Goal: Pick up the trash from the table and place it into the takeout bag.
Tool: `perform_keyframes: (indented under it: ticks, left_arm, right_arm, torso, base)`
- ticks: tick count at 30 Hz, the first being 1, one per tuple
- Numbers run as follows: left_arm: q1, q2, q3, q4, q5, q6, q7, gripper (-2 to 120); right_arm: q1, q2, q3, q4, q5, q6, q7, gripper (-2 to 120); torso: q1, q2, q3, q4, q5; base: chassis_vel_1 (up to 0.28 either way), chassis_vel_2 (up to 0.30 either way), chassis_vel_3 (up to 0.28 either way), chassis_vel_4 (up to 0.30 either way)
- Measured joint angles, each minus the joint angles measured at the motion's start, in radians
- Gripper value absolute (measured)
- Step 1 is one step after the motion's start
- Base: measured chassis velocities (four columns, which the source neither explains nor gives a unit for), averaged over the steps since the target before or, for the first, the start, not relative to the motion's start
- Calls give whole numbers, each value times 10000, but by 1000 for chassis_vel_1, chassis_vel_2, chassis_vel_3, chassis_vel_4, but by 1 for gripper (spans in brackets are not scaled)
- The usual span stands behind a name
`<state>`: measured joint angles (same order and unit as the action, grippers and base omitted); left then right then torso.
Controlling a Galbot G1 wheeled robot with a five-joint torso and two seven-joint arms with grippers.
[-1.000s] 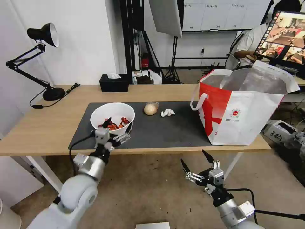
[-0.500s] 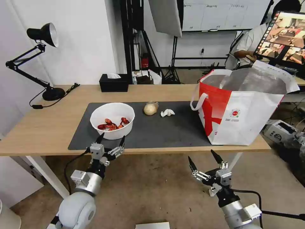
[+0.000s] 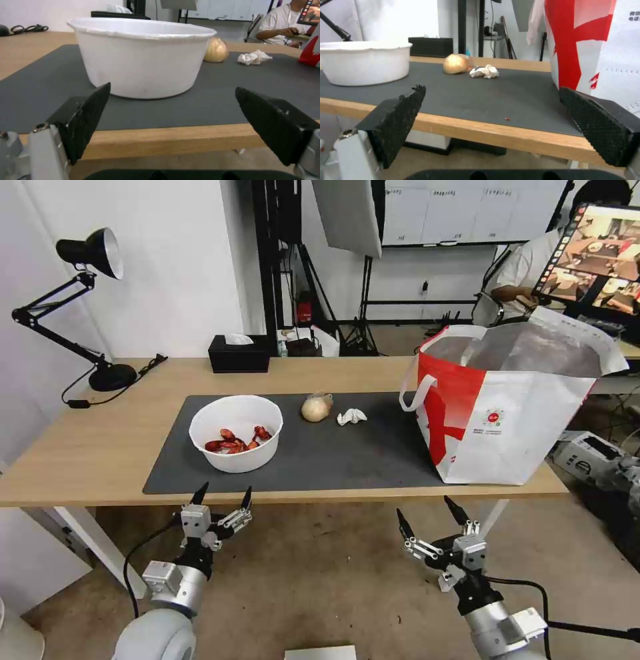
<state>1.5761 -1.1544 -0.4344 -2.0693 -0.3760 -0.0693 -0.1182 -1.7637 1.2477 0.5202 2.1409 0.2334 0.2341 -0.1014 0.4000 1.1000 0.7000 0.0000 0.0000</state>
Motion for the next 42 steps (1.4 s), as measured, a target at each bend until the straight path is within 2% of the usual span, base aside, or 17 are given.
perform_keyframes:
  ticks: [24, 28, 38, 42]
  left_arm:
    - [208, -13, -130, -178, -31, 7, 36, 100]
    - [220, -55, -141, -194, -5, 5, 39, 100]
    - [291, -120, -318, -331, 22, 2, 35, 100]
    - [321, -148, -340, -349, 23, 2, 40, 100]
  right_arm:
    - [177, -60, -135, -124, -21, -46, 3, 100]
    - [610, -395, -414, -199, 277, -232, 86, 100]
    - [3837, -2019, -1962, -833, 1820, -1434, 688, 100]
    - [4395, -2253, -2349, -1088, 2060, -1587, 737, 100]
  torso:
    - [0, 0, 0, 0, 0]
    - [0, -1, 0, -1, 0]
    - [1, -1, 2, 3, 0]
    - [1, -1, 1, 1, -1]
  base:
    - [0, 0, 0, 0]
    - [0, 0, 0, 0]
    - [0, 0, 0, 0]
    - [0, 0, 0, 0]
